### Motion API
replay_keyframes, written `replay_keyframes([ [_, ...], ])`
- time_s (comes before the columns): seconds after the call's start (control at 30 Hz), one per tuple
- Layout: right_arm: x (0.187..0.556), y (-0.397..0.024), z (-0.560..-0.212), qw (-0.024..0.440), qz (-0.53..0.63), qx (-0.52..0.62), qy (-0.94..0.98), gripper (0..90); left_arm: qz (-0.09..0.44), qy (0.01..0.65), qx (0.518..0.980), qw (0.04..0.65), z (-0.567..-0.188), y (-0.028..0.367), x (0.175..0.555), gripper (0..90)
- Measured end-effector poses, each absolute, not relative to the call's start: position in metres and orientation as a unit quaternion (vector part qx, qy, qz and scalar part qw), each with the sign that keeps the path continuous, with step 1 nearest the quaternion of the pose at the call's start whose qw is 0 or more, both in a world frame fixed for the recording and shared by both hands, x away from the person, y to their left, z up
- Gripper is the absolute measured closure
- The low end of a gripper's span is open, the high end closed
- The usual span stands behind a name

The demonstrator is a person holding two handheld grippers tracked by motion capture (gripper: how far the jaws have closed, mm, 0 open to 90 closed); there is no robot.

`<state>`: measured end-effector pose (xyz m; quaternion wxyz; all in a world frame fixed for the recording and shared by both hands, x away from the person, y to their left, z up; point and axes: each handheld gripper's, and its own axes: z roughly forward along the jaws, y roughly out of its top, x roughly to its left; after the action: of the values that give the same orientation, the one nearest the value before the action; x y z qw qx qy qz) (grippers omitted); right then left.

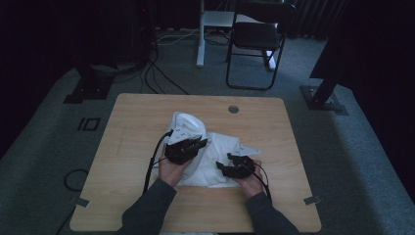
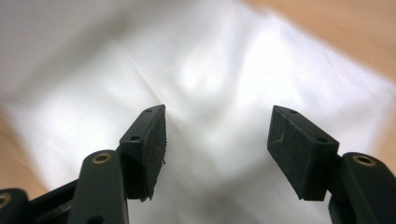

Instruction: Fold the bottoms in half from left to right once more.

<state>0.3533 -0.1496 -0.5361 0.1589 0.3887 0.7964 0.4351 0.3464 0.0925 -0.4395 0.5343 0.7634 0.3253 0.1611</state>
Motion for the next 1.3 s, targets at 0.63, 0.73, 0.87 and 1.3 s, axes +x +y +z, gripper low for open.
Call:
replay_keyframes([
  [0.63,0.351,-0.187,-0.543,0.158,0.43,0.431,0.778,37.8,0.099,0.302,0.797,0.513,-0.487,0.037,0.355,83.7],
  [0.73,0.353,-0.22,-0.535,0.161,0.45,0.468,0.743,39.3,0.088,0.296,0.814,0.492,-0.505,0.022,0.355,83.6],
  [0.87,0.352,-0.236,-0.528,0.167,0.472,0.473,0.725,40.2,0.064,0.299,0.834,0.459,-0.535,0.002,0.355,83.5],
  [1.3,0.385,-0.185,-0.521,0.154,0.428,0.438,0.775,73.0,0.054,0.294,0.843,0.447,-0.54,0.001,0.35,74.3],
])
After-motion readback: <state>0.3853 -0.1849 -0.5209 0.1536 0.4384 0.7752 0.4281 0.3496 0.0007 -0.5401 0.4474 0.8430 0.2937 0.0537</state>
